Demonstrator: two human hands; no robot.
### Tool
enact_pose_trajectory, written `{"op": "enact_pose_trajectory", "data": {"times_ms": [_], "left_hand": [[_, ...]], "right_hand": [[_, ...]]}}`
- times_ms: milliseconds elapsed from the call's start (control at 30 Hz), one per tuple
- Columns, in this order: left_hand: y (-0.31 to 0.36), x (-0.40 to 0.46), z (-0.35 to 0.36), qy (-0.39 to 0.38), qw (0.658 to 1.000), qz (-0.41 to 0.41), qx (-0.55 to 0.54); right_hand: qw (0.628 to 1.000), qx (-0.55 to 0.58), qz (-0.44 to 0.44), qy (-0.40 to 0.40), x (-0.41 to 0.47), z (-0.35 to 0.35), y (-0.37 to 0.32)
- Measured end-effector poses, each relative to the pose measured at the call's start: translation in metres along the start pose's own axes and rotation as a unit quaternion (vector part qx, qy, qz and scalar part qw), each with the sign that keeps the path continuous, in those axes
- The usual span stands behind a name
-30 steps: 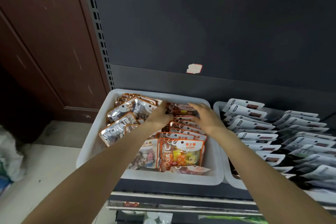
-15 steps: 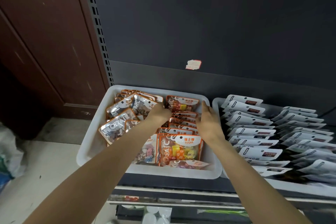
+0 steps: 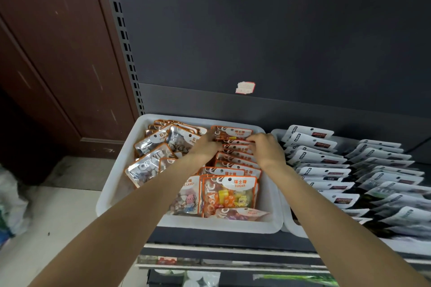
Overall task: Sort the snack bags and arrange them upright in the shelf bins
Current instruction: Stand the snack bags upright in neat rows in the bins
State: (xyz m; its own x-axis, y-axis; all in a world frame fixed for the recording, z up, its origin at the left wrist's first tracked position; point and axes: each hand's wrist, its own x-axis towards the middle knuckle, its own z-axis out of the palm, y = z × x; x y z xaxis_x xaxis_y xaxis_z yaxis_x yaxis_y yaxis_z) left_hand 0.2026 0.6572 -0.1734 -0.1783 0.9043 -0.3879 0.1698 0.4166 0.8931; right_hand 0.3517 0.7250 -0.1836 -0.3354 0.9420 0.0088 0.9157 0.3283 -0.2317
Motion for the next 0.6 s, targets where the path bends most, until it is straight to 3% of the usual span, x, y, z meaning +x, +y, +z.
{"op": "enact_pose_trajectory", "data": {"times_ms": [200, 300, 400, 533, 600], "left_hand": [[-0.003, 0.006, 0.002, 0.026, 0.999, 0.02, -0.034], [0.001, 0.009, 0.0, -0.018, 0.999, 0.02, -0.036], [0.006, 0.009, 0.004, -0.065, 0.998, 0.011, 0.018], [0.004, 0.007, 0.002, -0.015, 0.999, 0.03, -0.02], [0.001, 0.003, -0.005, 0.035, 0.998, 0.04, -0.015]], "right_hand": [[0.997, -0.021, -0.017, 0.071, 0.0, 0.009, -0.001], [0.996, 0.09, -0.01, 0.0, 0.004, 0.016, -0.003], [0.991, 0.121, -0.004, -0.066, 0.006, 0.016, -0.007], [0.988, 0.124, -0.008, -0.094, 0.003, 0.012, -0.001], [0.989, 0.136, -0.005, -0.063, -0.001, 0.008, 0.005]]}}
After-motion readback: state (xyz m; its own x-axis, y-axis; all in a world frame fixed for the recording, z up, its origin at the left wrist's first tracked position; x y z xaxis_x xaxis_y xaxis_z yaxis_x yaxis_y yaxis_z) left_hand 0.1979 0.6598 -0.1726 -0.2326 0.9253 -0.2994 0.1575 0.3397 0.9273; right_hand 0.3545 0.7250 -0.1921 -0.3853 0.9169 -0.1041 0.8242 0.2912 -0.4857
